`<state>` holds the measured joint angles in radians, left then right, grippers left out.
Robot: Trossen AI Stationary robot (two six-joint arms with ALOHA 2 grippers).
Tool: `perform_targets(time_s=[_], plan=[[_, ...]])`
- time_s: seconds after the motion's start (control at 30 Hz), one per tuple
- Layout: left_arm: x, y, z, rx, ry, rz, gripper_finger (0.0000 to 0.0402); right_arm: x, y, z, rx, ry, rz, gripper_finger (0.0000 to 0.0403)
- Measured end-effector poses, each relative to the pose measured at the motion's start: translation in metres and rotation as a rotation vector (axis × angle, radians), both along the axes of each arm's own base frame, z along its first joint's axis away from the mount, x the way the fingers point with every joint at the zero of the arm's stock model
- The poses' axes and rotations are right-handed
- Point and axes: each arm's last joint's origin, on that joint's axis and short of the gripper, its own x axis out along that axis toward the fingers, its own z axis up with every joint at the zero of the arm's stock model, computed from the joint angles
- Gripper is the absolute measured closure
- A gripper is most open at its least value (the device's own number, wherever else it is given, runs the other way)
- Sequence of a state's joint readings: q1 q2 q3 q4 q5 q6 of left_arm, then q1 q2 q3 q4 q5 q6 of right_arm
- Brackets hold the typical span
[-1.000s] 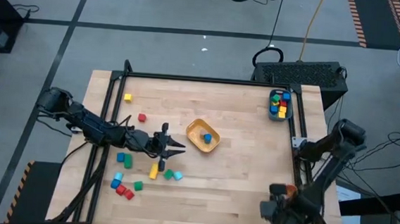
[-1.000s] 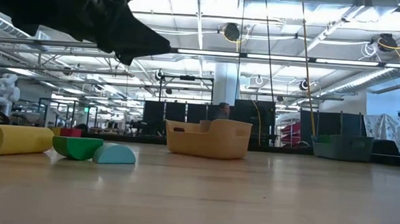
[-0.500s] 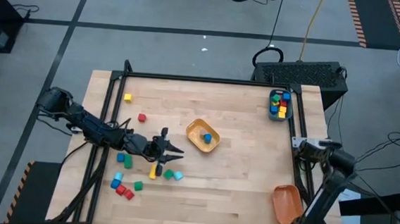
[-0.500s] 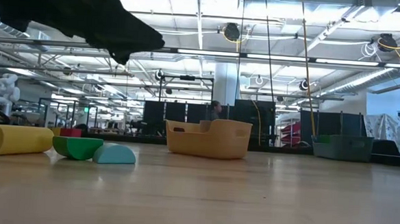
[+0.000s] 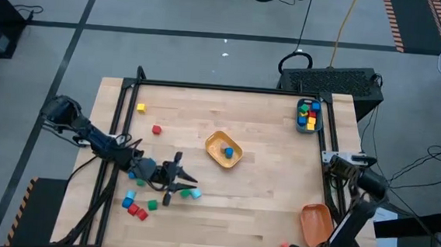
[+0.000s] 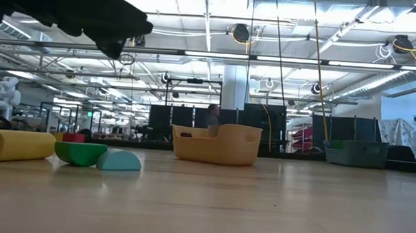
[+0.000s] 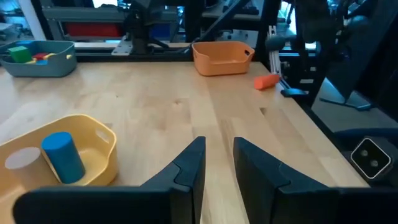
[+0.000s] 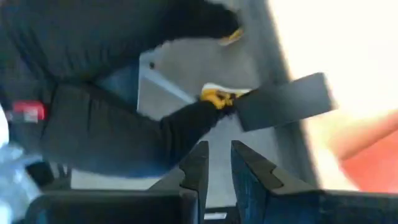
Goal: Sort blocks by size
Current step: Put the orange cylindrical block into the yellow bin
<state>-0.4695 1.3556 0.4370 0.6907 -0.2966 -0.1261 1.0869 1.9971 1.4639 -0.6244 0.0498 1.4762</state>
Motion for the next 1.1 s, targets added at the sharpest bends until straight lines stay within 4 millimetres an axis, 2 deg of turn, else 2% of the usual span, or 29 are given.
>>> perform_targets(time_s=[0.27, 0.5, 0.63, 0.93, 1.1], plan=[[-0.004, -0.006, 0.0, 0.017, -0.009, 0.039, 0.0314, -0.009, -0.013, 0.008, -0.076, 0.083, -0.021, 0.0347], [-0.004, -0.006, 0.0, 0.017, -0.009, 0.04, 0.0314, -0.016, -0.036, 0.008, -0.242, 0.244, -0.184, 0.034], [-0.004, -0.006, 0.0, 0.017, -0.008, 0.04, 0.0314, -0.011, -0.042, 0.007, -0.242, 0.304, -0.223, 0.0312], [-0.004, -0.006, -0.001, 0.023, 0.0, 0.04, 0.0314, -0.014, -0.051, 0.003, -0.306, 0.477, -0.349, 0.0218], [-0.004, -0.005, -0.003, 0.038, 0.024, 0.048, 0.0314, -0.011, -0.05, -0.007, -0.328, 0.489, -0.362, 0.0201]])
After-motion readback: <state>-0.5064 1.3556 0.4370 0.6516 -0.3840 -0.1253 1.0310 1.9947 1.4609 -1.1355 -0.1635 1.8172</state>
